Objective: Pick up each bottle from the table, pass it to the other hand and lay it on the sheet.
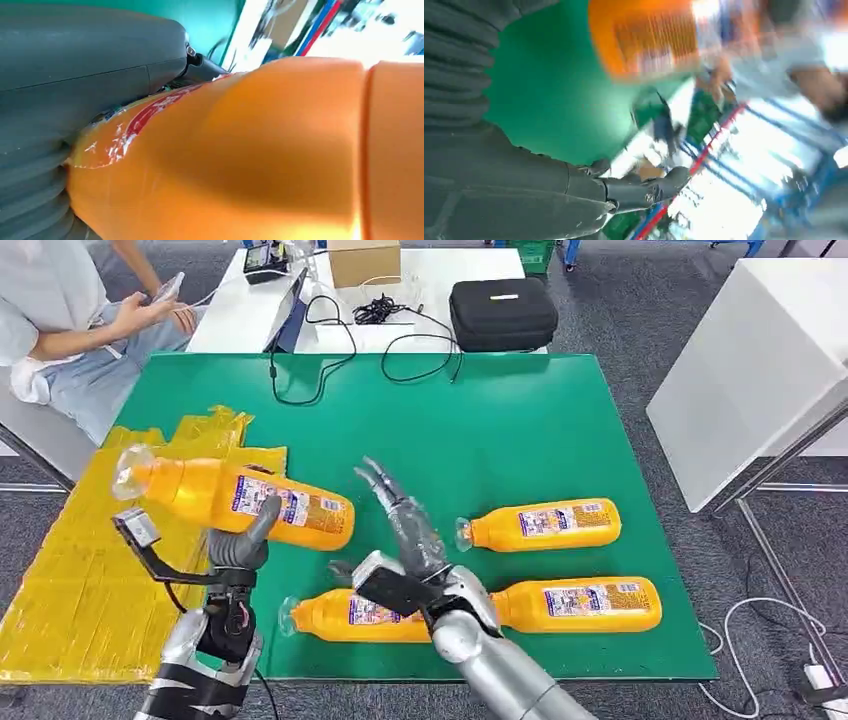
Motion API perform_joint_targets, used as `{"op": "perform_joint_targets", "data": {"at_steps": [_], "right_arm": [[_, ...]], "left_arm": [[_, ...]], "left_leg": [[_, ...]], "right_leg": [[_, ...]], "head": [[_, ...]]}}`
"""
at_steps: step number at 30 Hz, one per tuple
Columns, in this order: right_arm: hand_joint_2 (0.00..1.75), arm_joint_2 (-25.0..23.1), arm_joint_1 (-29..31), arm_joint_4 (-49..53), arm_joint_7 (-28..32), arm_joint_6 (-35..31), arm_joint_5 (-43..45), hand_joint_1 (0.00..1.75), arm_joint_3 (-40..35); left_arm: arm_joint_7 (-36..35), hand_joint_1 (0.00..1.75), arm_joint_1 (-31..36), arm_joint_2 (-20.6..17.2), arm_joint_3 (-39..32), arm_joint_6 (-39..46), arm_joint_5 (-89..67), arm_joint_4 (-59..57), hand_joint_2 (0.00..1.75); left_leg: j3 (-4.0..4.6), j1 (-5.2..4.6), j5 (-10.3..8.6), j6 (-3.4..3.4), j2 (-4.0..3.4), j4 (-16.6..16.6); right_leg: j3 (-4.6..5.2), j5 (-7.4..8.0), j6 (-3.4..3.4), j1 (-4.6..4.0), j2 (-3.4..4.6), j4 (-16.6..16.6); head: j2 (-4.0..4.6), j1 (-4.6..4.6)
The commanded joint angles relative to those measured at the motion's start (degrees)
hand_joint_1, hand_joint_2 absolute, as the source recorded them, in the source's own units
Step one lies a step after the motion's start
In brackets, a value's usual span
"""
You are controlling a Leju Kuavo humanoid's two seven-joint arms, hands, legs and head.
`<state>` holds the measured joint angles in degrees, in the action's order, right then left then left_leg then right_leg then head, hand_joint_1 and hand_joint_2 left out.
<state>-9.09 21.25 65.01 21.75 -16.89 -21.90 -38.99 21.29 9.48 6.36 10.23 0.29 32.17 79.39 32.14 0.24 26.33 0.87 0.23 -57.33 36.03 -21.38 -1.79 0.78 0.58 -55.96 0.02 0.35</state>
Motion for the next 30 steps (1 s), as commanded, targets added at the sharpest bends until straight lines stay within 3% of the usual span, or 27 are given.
{"op": "perform_joint_targets", "data": {"at_steps": [1, 5, 7, 8, 10, 12, 14, 17, 24, 30], "right_arm": [[0.00, 6.37, -3.56, 16.47, -0.61, 1.02, 0.75, 0.00, 3.72], [0.00, 7.87, -6.87, 23.51, 1.55, -0.32, 4.49, 0.00, 5.95], [0.00, 9.48, -9.25, 28.03, 1.03, 0.46, 6.47, 0.00, 7.44], [1.75, 10.33, -10.76, 30.30, 0.97, 0.87, 6.96, 0.00, 8.61], [1.75, 11.37, -13.21, 33.45, 1.51, 1.01, 7.04, 0.00, 10.48], [1.75, 11.95, -15.31, 36.21, 2.24, 2.03, 7.79, 0.00, 12.70], [1.75, 11.83, -16.17, 37.75, 2.96, 3.73, 8.80, 0.00, 14.22], [1.75, 11.12, -15.67, 38.07, 2.55, 7.86, 11.11, 0.00, 15.61], [1.75, 10.45, -15.31, 37.58, 2.51, 8.51, 10.73, 0.00, 16.00], [1.75, 10.49, -15.11, 37.92, 1.99, 11.42, 10.66, 0.00, 15.50]], "left_arm": [[0.67, 1.75, 0.63, -1.33, -2.27, 1.24, -1.35, 1.24, 1.75], [3.55, 1.75, -0.07, -1.80, -2.77, 5.94, -6.87, 2.99, 1.75], [7.26, 1.75, -0.19, -2.64, -2.48, 12.30, -16.02, 3.99, 1.75], [9.46, 1.75, -0.01, -3.36, -1.65, 17.07, -23.52, 4.42, 1.75], [11.14, 1.75, 0.70, -5.33, 1.12, 28.53, -43.39, 4.08, 1.75], [3.72, 1.75, 1.81, -8.55, 4.01, 33.19, -65.45, 2.96, 1.75], [-3.04, 1.75, 3.60, -10.36, 5.06, 34.15, -81.95, 0.87, 1.75], [-13.64, 1.75, 9.09, -13.30, 7.62, 28.47, -99.59, -6.73, 1.75], [-17.48, 1.75, 12.23, -14.20, 9.09, 25.96, -104.96, -11.72, 1.75], [-19.40, 1.75, 21.13, -15.10, 11.05, 21.44, -107.75, -27.02, 1.75]], "left_leg": [[-0.14, 0.03, 0.08, -0.01, 0.09, 0.00], [-0.06, 0.02, 0.05, -0.02, 0.07, 0.00], [-0.06, 0.02, 0.06, -0.03, 0.12, 0.01], [-0.03, 0.01, 0.05, -0.02, 0.16, 0.01], [-0.04, 0.03, 0.05, -0.02, 0.15, 0.01], [-0.19, 0.07, 0.12, -0.03, 0.31, 0.00], [-0.03, 0.01, 0.03, -0.02, 0.21, 0.02], [-0.15, 0.05, 0.07, -0.04, 0.32, -0.01], [-0.15, 0.03, 0.07, -0.08, 0.05, 0.01], [-0.26, 0.10, 0.07, -0.10, 0.18, 0.00]], "right_leg": [[-0.18, -0.10, 0.05, -0.04, -0.14, 0.01], [-0.10, -0.05, 0.04, -0.03, -0.12, 0.03], [-0.10, -0.07, 0.04, -0.03, -0.16, 0.03], [-0.09, -0.07, 0.03, -0.03, -0.20, 0.04], [-0.10, -0.07, 0.02, -0.05, -0.19, 0.04], [-0.29, -0.18, 0.05, -0.10, -0.38, 0.04], [-0.07, -0.07, 0.02, -0.03, -0.25, 0.03], [-0.24, -0.15, 0.07, -0.08, -0.38, 0.01], [-0.10, -0.04, 0.08, -0.06, -0.15, 0.03], [-0.28, -0.10, 0.09, -0.15, -0.27, 0.03]], "head": [[0.00, -0.02], [0.00, -0.04], [0.00, -0.04], [0.00, -0.02], [0.00, -0.04], [0.00, -0.04], [0.00, -0.04], [0.00, -0.04], [0.00, -0.04], [0.00, -0.02]]}}
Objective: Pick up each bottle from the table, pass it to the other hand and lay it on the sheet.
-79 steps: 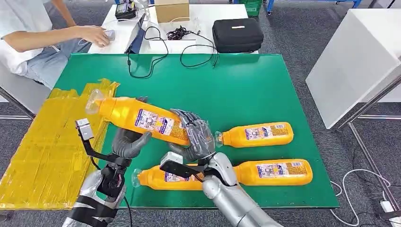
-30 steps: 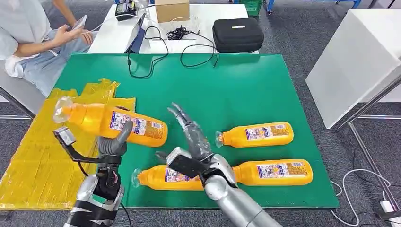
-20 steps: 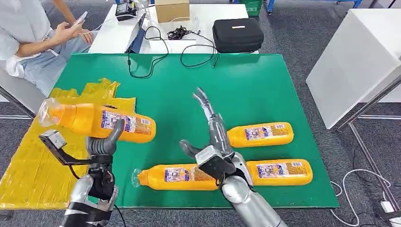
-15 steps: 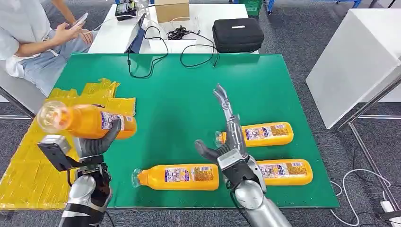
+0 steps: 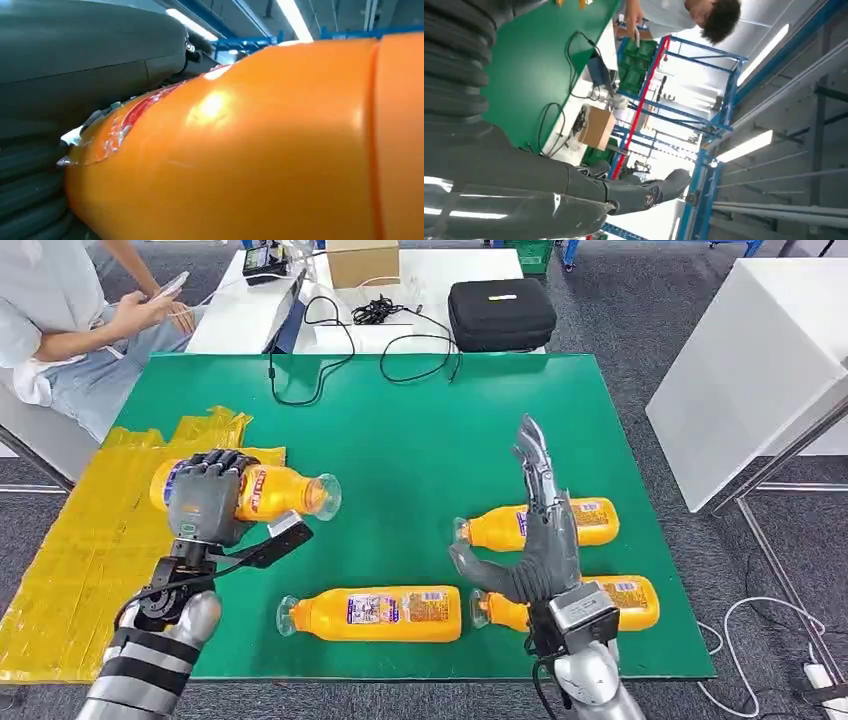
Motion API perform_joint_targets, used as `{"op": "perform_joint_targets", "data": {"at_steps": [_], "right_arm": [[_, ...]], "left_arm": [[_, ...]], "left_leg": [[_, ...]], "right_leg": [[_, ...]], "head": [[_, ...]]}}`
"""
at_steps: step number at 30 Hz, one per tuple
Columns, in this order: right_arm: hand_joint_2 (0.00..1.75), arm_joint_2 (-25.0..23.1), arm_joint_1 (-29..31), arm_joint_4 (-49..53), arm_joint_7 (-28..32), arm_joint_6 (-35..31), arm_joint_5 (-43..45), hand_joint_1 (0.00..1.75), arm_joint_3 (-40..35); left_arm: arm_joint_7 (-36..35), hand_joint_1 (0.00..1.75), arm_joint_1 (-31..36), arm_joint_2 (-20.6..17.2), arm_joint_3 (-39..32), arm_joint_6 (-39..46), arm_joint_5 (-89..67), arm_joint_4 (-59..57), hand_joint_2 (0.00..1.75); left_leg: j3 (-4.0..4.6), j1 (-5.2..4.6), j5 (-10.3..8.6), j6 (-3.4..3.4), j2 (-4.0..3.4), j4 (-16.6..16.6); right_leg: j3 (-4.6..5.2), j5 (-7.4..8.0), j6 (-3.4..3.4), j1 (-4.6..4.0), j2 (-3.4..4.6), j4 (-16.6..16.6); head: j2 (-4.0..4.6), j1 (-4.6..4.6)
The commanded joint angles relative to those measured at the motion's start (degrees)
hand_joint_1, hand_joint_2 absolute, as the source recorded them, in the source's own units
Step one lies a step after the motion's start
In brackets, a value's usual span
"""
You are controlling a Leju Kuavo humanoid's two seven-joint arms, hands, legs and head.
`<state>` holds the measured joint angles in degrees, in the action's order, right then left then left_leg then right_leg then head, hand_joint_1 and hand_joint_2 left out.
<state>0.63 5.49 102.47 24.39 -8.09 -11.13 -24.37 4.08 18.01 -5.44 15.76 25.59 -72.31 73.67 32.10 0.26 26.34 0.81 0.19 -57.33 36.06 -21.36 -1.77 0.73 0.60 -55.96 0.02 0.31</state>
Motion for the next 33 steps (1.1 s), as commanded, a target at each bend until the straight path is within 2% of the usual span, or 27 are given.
{"op": "perform_joint_targets", "data": {"at_steps": [1, 5, 7, 14, 20, 30, 31, 32, 33], "right_arm": [[1.75, 0.76, 0.65, 0.35, -0.67, 2.73, -0.13, 0.00, 0.84], [1.75, 0.40, 0.48, -0.55, -0.81, 3.40, 0.02, 0.00, 0.72], [1.75, 0.24, 0.44, -1.66, -1.55, 4.79, 0.01, 0.00, 0.29], [1.75, -0.07, 0.56, -2.18, -1.52, 4.86, -0.11, 0.00, 0.22], [1.75, -0.86, 0.82, -4.39, -2.75, 6.01, -2.17, 0.00, -0.52], [1.75, -1.36, 1.51, -7.77, -3.43, 6.71, -2.44, 0.00, -1.51], [1.75, -1.53, 1.63, -8.35, -3.44, 6.71, -2.43, 0.00, -1.58], [1.75, -1.83, 1.92, -9.12, -3.62, 6.79, -2.41, 0.00, -1.71], [1.75, -2.00, 2.09, -9.64, -3.73, 6.86, -2.40, 0.00, -1.85]], "left_arm": [[-2.14, 1.75, 13.23, -3.11, 5.54, -4.12, -3.31, -22.59, 1.75], [-3.49, 1.75, 16.38, -1.61, 5.94, -5.33, -4.28, -29.14, 1.75], [-8.64, 1.75, 18.87, 0.12, 5.48, -8.65, -5.74, -34.12, 1.75], [-8.66, 1.75, 19.70, 0.35, 5.62, -8.07, -5.87, -35.66, 1.75], [-13.47, 1.75, 23.83, 1.36, 4.81, -12.23, -6.94, -43.99, 1.75], [-12.56, 1.75, 24.52, 1.88, 4.47, -14.15, -6.69, -48.91, 1.75], [-12.78, 0.96, 24.55, 1.90, 4.66, -14.82, -6.95, -49.52, 1.75], [-13.41, 0.28, 24.89, 1.84, 5.38, -16.48, -7.93, -50.81, 1.75], [-13.59, 0.00, 24.97, 1.72, 5.88, -16.91, -8.52, -51.32, 1.75]], "left_leg": [[-0.15, 0.05, 0.03, -0.02, 0.17, 0.01], [-0.18, 0.05, 0.03, -0.03, 0.18, 0.02], [-0.14, 0.04, 0.03, -0.02, 0.19, 0.01], [-0.14, 0.04, 0.06, -0.03, 0.11, 0.00], [-0.12, 0.07, 0.07, -0.03, 0.09, -0.03], [-0.11, 0.06, 0.06, -0.02, -0.01, 0.02], [-0.22, 0.07, 0.11, -0.02, 0.02, 0.02], [-0.20, 0.06, 0.08, -0.02, -0.02, 0.03], [-0.13, 0.03, 0.05, -0.02, -0.03, 0.04]], "right_leg": [[-0.23, -0.08, 0.05, -0.06, -0.23, 0.02], [-0.27, -0.08, 0.06, -0.06, -0.23, 0.04], [-0.23, -0.08, 0.05, -0.04, -0.24, 0.03], [-0.20, -0.08, 0.05, -0.05, -0.16, 0.02], [-0.22, -0.07, 0.05, -0.08, -0.14, 0.02], [-0.18, -0.04, 0.04, -0.06, -0.03, 0.05], [-0.30, -0.10, 0.06, -0.08, -0.08, 0.05], [-0.26, -0.06, 0.05, -0.06, -0.03, 0.05], [-0.18, -0.04, 0.04, -0.03, -0.01, 0.04]], "head": [[0.00, 0.02], [0.00, 0.00], [0.00, 0.00], [0.00, 0.00], [0.00, 0.00], [0.00, 0.02], [0.00, 0.00], [0.00, 0.02], [0.00, 0.00]]}}
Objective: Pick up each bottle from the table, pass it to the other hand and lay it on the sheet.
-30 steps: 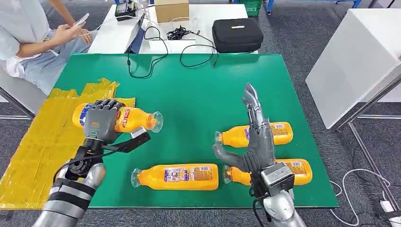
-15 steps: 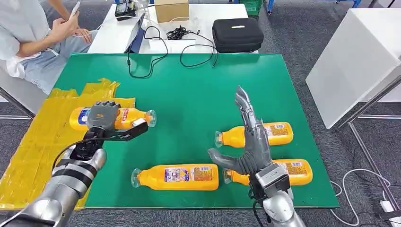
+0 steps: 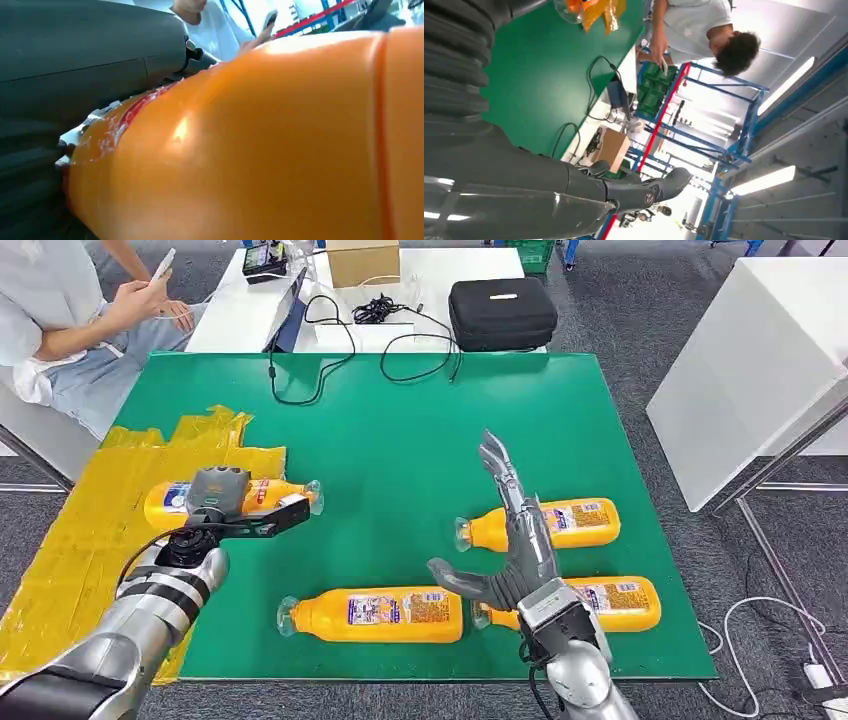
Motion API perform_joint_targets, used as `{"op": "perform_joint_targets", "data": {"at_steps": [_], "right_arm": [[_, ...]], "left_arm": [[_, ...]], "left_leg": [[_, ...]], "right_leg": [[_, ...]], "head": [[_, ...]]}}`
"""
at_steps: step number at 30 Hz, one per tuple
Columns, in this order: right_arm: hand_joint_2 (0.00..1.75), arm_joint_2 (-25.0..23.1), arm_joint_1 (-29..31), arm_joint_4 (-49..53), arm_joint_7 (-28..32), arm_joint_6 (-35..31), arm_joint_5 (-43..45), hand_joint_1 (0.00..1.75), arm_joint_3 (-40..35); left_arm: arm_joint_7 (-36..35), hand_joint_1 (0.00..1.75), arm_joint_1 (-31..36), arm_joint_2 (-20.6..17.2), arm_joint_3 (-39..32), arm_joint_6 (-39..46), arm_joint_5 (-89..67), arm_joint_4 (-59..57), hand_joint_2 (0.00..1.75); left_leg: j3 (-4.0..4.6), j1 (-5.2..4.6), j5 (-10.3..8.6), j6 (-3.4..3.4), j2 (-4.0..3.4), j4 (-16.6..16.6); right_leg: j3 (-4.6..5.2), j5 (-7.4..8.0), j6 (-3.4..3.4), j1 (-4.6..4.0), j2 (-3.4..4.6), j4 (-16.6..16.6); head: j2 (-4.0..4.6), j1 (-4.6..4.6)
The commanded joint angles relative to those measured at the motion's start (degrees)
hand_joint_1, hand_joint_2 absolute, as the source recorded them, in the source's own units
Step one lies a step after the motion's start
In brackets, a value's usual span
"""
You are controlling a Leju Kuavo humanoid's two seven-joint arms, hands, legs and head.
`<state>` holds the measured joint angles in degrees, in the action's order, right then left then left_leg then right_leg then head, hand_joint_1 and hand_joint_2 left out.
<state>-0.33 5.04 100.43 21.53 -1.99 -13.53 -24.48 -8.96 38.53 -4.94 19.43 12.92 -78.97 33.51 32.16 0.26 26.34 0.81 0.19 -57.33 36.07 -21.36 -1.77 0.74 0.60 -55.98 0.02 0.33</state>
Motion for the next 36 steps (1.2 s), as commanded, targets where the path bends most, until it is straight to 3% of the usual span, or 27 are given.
{"op": "perform_joint_targets", "data": {"at_steps": [1, 29, 30, 36], "right_arm": [[1.75, -1.14, 2.65, -7.92, -0.87, 0.76, 0.01, 0.00, -1.80], [1.75, -0.62, 4.20, -13.51, -5.73, 1.65, -2.80, 0.00, -3.49], [1.75, -0.67, 3.94, -13.70, -5.96, 1.60, -3.11, 0.00, -3.31], [1.75, -0.85, 2.29, -15.79, -7.76, 0.06, -7.16, 0.00, -2.02]], "left_arm": [[-0.50, 0.00, 4.46, 1.20, 2.20, -4.20, -1.90, -11.42, 1.75], [-3.81, 0.00, 4.46, 1.54, 1.29, -2.03, -2.82, -7.70, 1.75], [-3.31, 0.00, 4.72, 1.31, 1.58, -2.56, -2.85, -6.74, 0.00], [-6.08, 0.00, 5.41, -0.59, 4.17, -5.51, -5.61, 5.35, 0.00]], "left_leg": [[-0.28, 0.08, 0.10, -0.03, -0.05, 0.02], [-0.16, 0.06, 0.06, -0.02, 0.01, 0.01], [-0.08, 0.04, 0.03, -0.01, 0.00, 0.01], [-0.09, 0.13, 0.09, -0.04, 0.12, -0.09]], "right_leg": [[-0.29, -0.06, 0.06, -0.10, -0.01, 0.07], [-0.20, -0.05, 0.04, -0.07, -0.05, 0.04], [-0.11, -0.02, 0.03, -0.04, -0.03, 0.03], [-0.19, -0.08, 0.07, -0.14, -0.18, 0.00]], "head": [[0.00, 0.00], [0.00, 0.00], [0.00, -0.02], [0.00, 0.00]]}}
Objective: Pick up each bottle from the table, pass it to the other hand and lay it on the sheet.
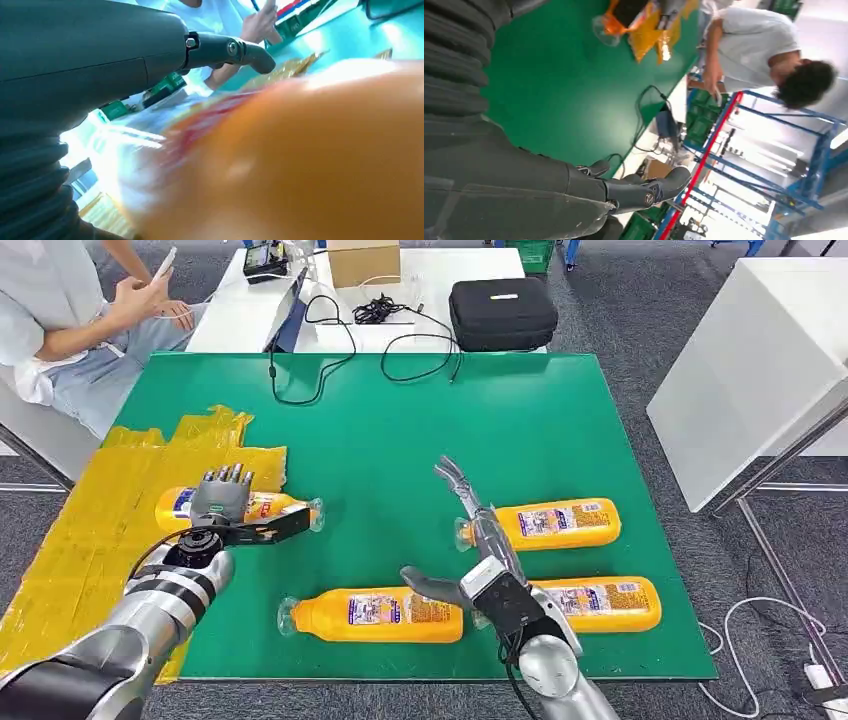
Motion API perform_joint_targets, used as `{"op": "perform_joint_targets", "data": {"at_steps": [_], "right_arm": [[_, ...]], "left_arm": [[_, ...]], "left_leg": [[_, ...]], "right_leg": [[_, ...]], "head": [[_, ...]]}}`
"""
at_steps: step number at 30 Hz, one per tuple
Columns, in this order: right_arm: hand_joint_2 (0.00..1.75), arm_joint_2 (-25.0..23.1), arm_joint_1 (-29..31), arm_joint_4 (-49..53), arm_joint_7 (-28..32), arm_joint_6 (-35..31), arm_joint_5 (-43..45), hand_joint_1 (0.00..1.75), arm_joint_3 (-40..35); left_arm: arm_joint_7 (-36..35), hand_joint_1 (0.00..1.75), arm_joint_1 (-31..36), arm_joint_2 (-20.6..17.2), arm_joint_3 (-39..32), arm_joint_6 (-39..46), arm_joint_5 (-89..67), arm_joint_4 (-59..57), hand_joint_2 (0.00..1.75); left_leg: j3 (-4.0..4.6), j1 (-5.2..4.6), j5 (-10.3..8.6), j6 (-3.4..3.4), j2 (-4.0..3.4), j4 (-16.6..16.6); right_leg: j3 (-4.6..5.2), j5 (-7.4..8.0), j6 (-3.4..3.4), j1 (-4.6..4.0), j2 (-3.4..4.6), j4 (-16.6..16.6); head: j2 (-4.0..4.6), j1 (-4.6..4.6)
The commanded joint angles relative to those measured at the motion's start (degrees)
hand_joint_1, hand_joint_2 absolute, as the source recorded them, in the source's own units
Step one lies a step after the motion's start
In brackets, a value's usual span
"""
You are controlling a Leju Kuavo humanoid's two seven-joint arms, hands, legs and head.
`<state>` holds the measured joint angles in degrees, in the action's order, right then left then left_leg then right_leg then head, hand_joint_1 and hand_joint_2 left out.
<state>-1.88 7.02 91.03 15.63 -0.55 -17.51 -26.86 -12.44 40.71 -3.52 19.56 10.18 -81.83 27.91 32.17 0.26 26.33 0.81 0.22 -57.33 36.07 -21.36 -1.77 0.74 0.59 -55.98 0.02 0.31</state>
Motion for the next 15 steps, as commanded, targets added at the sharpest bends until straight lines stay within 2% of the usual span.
{"op": "perform_joint_targets", "data": {"at_steps": [1, 5, 15], "right_arm": [[1.75, 0.56, 0.06, -6.81, -1.97, -1.43, -3.46, 0.00, 0.72], [1.75, 0.84, -2.72, -8.83, -1.25, -2.13, -5.88, 0.00, 2.69], [1.75, 0.88, -2.91, -11.26, -4.16, -4.36, -13.76, 0.00, 1.71]], "left_arm": [[-3.33, 0.00, 2.88, -2.39, 4.41, -3.52, -3.09, 13.71, 0.00], [-4.84, 0.00, 0.76, -4.59, 4.68, -4.66, -3.95, 20.56, 0.00], [-7.85, 0.00, -1.54, -3.89, 4.62, -3.32, -5.72, 26.33, 0.00]], "left_leg": [[-0.04, 0.12, 0.06, -0.03, 0.09, -0.07], [-0.10, 0.07, 0.05, -0.03, 0.01, 0.02], [-0.19, 0.07, 0.08, -0.02, -0.05, 0.03]], "right_leg": [[-0.13, -0.04, 0.06, -0.13, -0.14, 0.03], [-0.15, -0.03, 0.05, -0.08, -0.06, 0.07], [-0.23, -0.04, 0.05, -0.08, -0.01, 0.08]], "head": [[0.00, 0.00], [0.00, 0.00], [0.00, 0.02]]}}
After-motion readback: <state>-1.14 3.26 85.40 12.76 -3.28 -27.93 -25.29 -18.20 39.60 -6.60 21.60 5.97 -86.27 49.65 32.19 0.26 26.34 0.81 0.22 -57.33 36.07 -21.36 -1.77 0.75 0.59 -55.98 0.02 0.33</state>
